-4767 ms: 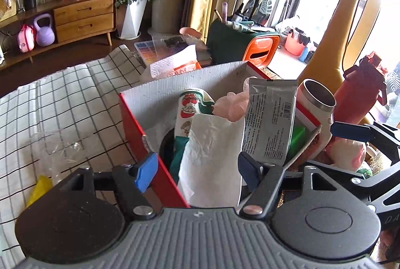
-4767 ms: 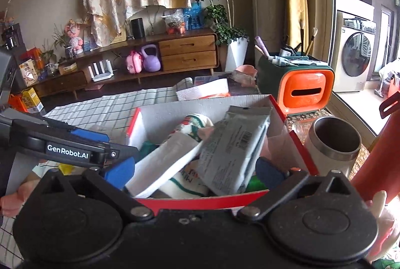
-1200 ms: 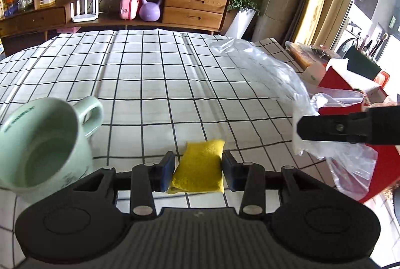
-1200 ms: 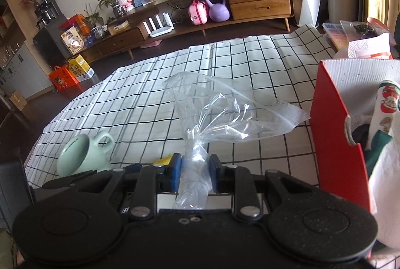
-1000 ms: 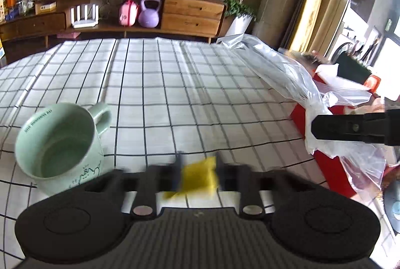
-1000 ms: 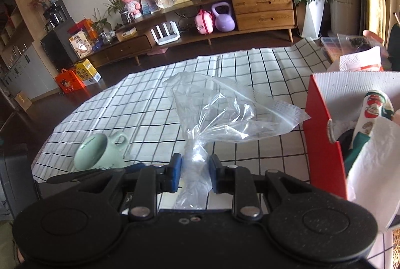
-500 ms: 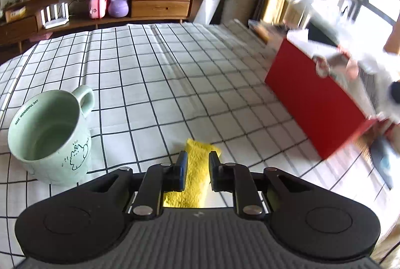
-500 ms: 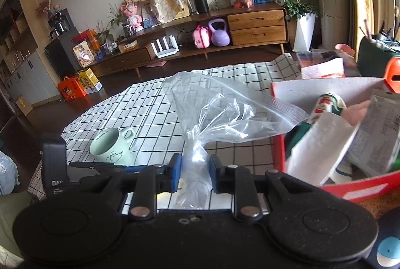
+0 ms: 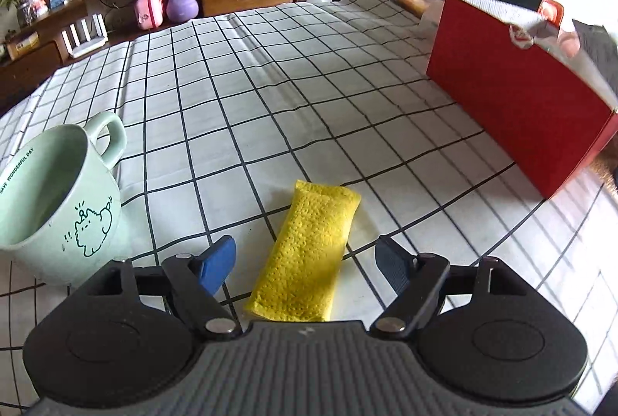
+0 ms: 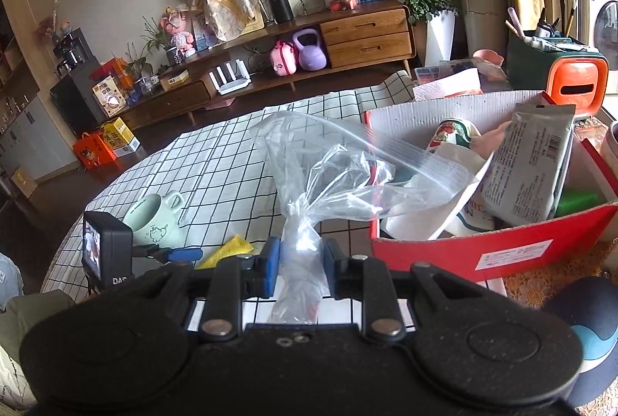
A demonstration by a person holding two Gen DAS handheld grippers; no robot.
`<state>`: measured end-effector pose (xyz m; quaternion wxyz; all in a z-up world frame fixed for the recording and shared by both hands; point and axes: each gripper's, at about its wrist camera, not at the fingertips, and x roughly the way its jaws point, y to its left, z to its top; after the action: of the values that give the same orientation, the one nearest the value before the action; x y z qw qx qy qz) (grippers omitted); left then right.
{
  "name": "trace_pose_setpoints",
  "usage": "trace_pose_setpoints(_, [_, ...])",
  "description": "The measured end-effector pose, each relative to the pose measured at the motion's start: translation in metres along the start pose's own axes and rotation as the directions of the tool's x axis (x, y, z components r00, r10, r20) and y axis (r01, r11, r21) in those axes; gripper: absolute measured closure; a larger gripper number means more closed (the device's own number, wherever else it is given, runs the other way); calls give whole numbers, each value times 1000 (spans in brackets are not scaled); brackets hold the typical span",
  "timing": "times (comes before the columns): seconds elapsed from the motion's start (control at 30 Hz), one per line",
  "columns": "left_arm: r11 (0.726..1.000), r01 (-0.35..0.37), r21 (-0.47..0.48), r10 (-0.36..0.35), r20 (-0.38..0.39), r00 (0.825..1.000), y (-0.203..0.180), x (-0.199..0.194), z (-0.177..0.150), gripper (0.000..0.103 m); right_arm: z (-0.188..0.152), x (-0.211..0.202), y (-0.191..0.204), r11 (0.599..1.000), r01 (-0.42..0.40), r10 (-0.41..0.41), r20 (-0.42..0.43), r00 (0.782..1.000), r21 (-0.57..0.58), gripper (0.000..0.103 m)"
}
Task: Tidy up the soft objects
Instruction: 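Lift and carry the yellow sponge and zip bag over the red box with both grippers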
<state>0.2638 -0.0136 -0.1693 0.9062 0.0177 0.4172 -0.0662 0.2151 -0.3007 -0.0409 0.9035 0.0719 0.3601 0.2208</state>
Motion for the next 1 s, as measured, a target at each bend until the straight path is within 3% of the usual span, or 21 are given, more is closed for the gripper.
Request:
trace_pose_setpoints(0.1, [1000,-20,21,20,-4,1000,-4,4,-2,27,-1,-2,-3,1000,1,-1,2,1000,5,80])
trace_pose_setpoints(0.23, [1000,-19,21,18,18,1000,-6,3,-3,57,-5,-5,-7,1000,2,-2,3,1000,11,80])
trace_pose_setpoints(0.27, [999,-18,26,18,22,1000,-7,3,-3,60,-5,-5,-8,1000,2,-2,3,1000,12,80])
trace_pose_setpoints(0.73, [999,-46,-15,46,38,998,-19,-13,-3,62,-13,-18,-18,999,-11,10,24,1000,36,80])
trace_pose_setpoints(1.0, [999,-4,-45,8,75,997,-37,-48,11,63,-17,-36,-26,999,-11,9,50,999,36,80])
